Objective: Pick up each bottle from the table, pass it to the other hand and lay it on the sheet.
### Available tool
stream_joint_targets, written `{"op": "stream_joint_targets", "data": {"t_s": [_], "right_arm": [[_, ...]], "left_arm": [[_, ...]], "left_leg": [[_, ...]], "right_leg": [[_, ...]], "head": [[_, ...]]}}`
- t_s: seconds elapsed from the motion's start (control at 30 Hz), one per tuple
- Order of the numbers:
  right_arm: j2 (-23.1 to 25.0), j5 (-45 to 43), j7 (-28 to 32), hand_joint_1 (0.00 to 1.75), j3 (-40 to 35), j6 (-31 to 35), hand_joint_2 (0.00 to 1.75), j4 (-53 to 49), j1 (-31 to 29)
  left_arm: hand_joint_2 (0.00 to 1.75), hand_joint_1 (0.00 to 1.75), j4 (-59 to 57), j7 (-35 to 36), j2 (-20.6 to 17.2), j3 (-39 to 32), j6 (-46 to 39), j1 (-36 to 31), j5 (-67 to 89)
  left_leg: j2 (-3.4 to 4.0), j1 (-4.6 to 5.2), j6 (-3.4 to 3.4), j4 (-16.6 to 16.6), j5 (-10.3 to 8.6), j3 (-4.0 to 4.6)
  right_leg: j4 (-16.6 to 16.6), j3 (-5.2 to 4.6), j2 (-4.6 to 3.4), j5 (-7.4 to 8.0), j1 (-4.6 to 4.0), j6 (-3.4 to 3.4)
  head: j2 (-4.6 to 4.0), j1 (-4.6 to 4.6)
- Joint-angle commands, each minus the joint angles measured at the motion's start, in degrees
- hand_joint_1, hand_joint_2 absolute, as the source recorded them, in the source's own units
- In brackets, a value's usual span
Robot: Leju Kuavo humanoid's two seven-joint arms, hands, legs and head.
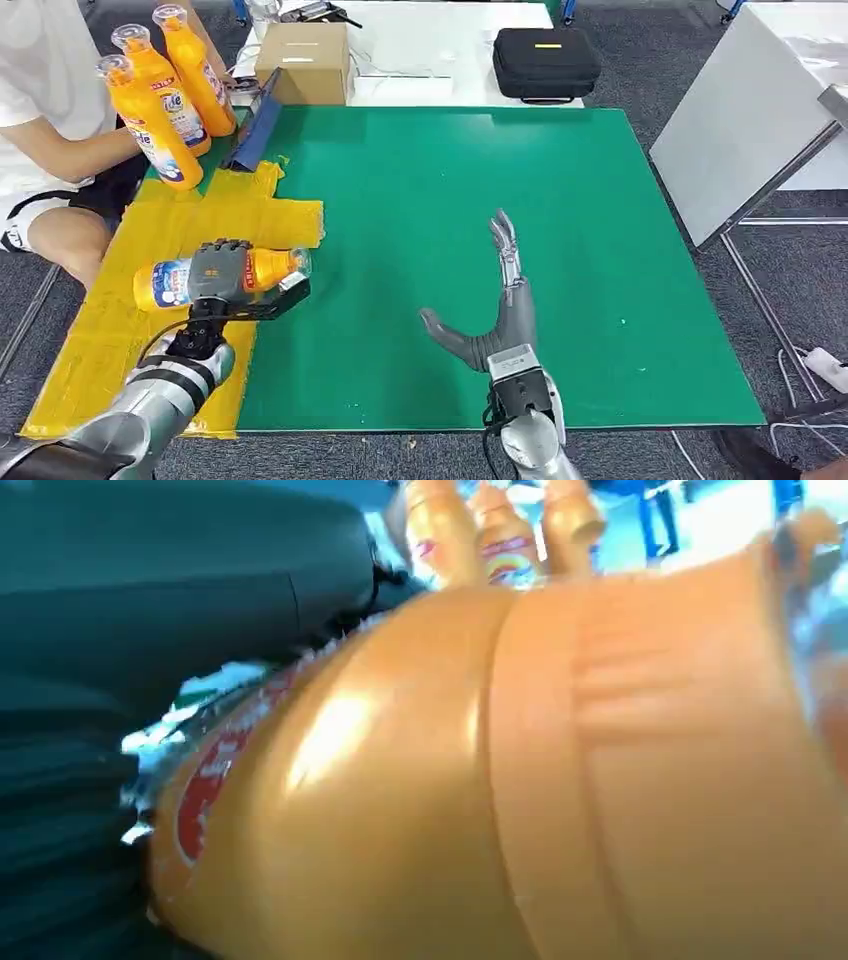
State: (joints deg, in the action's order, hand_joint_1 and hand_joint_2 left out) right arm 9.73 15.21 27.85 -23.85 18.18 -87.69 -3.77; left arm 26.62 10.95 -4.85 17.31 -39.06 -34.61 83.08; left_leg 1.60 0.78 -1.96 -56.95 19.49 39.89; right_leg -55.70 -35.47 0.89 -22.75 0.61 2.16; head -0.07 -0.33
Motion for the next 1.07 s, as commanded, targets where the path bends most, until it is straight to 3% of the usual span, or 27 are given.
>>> {"op": "stream_joint_targets", "data": {"t_s": [0.03,0.17,0.2,0.23,0.37,0.53,0.67,0.97,1.07], "right_arm": [[-0.56,0.52,-0.63,0.00,-1.09,-0.44,1.75,3.12,-2.94],[-0.52,0.56,-0.65,0.00,-1.12,-0.45,1.75,3.22,-3.03],[-0.53,0.67,-0.70,0.00,-1.16,-0.45,1.75,3.31,-3.17],[-0.60,0.91,-0.95,0.00,-1.10,-0.52,1.75,3.94,-3.60],[-0.76,1.01,-0.96,0.00,-1.20,-0.49,1.75,4.26,-3.64],[-0.90,1.39,-1.03,0.00,-1.31,-0.43,1.75,5.45,-3.96],[-1.11,1.60,-1.18,0.00,-0.58,-0.01,1.75,6.04,-3.81],[-1.11,1.60,-1.18,0.00,-0.58,-0.01,1.75,6.04,-3.81],[-1.11,1.60,-1.18,0.00,-0.58,-0.01,1.75,6.04,-3.81]], "left_arm": [[1.75,1.75,-9.87,-0.48,2.19,-12.48,0.37,-2.51,-2.64],[1.75,1.75,-9.84,-0.76,2.08,-12.67,0.49,-2.58,-2.72],[1.75,1.75,-9.82,-3.60,2.50,-14.90,1.86,-2.63,-5.52],[1.75,0.00,-9.38,-6.89,3.02,-16.87,0.81,-2.03,-7.02],[1.75,0.00,-8.76,-10.25,3.24,-18.14,-0.94,-1.47,-8.07],[1.75,0.00,0.88,-14.18,4.47,-22.87,-0.94,2.74,-6.78],[1.75,0.00,8.19,-23.61,7.23,-27.89,-0.94,5.79,-8.60],[1.75,0.00,8.19,-23.61,7.23,-27.89,-0.94,5.79,-8.60],[1.75,0.00,8.19,-23.61,7.23,-27.89,-0.94,5.79,-8.60]], "left_leg": [[-0.06,-0.12,0.25,-0.10,0.36,-0.66],[-0.02,-0.06,0.16,-0.01,0.18,-0.41],[-0.06,-0.10,0.25,-0.08,0.33,-0.64],[0.03,-0.09,0.17,-0.03,0.18,-0.39],[-0.01,-0.13,0.27,-0.02,0.26,-0.69],[0.00,-0.15,0.24,-0.05,0.31,-0.73],[-0.08,-0.07,0.15,0.03,0.12,-0.45],[-0.20,-0.13,0.27,-0.09,0.28,-0.60],[-0.13,-0.06,0.15,0.02,0.09,-0.30]], "right_leg": [[-0.03,0.63,-0.18,-0.28,-0.03,-0.13],[0.02,0.39,-0.14,-0.13,-0.01,-0.08],[-0.03,0.62,-0.19,-0.26,-0.02,-0.13],[0.01,0.35,-0.22,-0.13,-0.05,-0.16],[-0.01,0.58,-0.15,-0.22,-0.04,-0.22],[0.00,0.66,-0.18,-0.25,-0.06,-0.18],[0.03,0.40,-0.06,-0.14,-0.02,-0.15],[-0.05,0.55,-0.10,-0.28,-0.05,-0.20],[0.01,0.24,-0.03,-0.13,-0.02,-0.14]], "head": [[0.02,0.02],[0.00,0.02],[0.00,0.02],[0.00,0.02],[0.00,0.00],[0.02,0.00],[0.00,0.00],[0.00,0.02],[0.02,0.00]]}}
